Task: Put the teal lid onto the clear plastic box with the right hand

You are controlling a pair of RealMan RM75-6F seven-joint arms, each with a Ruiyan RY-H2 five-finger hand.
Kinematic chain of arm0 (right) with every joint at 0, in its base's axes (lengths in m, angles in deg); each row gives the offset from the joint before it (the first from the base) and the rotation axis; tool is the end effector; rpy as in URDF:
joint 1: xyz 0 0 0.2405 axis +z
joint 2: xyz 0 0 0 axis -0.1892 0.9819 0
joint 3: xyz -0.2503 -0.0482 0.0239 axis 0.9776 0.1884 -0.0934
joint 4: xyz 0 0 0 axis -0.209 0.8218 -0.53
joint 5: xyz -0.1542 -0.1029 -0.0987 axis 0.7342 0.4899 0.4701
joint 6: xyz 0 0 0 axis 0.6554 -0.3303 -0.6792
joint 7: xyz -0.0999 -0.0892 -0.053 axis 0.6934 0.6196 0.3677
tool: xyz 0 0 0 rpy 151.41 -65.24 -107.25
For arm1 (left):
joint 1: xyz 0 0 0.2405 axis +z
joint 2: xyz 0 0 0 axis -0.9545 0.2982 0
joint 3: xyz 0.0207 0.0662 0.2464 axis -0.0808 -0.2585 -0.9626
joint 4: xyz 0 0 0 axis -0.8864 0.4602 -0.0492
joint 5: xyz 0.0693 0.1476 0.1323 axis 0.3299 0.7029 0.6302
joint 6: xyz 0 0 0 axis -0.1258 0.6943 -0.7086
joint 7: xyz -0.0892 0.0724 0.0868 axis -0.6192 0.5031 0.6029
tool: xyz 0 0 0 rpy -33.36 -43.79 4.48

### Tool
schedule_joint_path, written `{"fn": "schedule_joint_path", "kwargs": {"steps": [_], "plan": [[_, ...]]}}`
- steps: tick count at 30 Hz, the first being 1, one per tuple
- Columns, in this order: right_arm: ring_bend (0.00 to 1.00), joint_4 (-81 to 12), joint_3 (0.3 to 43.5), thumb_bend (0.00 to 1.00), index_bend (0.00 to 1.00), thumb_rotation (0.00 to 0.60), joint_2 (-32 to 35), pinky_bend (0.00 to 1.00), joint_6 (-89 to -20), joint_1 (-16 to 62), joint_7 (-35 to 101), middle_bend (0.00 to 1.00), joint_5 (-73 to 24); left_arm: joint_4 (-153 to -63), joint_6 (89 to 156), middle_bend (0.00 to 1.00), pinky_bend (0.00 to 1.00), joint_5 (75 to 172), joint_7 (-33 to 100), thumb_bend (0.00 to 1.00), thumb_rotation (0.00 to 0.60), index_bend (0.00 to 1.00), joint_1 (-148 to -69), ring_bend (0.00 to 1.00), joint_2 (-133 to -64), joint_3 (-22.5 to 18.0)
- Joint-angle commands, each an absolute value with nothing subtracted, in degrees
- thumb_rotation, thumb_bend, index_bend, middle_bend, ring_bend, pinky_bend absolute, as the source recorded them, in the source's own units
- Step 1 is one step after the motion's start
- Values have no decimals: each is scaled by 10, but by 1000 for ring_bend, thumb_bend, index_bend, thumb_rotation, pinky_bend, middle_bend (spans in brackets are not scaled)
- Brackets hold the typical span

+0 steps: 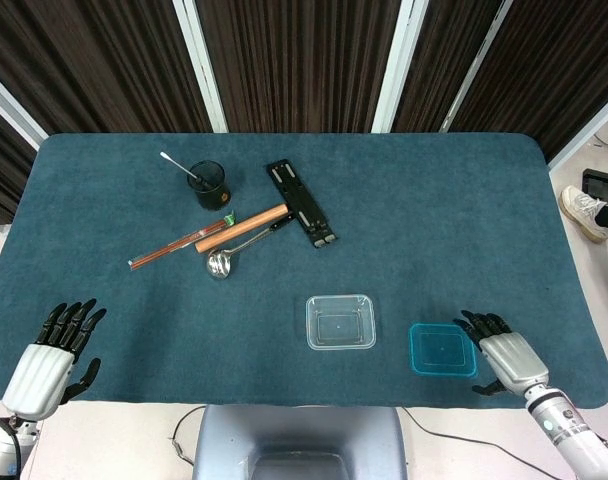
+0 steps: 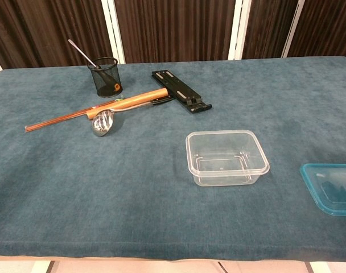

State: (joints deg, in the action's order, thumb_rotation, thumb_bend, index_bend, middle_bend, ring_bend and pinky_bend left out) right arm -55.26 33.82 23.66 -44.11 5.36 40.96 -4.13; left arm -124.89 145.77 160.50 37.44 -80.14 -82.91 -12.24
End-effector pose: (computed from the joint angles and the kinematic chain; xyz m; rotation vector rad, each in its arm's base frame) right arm -0.3129 -0.2026 0.0976 1.8470 -1.1179 0.4962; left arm -0.2838 0.1741 0.1295 -1.6327 -0.7413 -0.9761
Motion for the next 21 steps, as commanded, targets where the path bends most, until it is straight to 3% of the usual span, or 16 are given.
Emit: {"fn": "schedule_joint_path", "kwargs": {"steps": [1, 21], "plan": [[0, -541, 339, 153, 60, 600, 219, 0, -416, 71, 432, 1, -68, -1249, 1456, 0, 56, 1603, 375, 441, 600, 0, -802, 0, -829, -122], [0, -519, 327, 154, 208, 600, 168, 1, -360, 129, 515, 94, -173, -1249, 1454, 0, 56, 1600, 375, 441, 600, 0, -803, 0, -829, -123]]}}
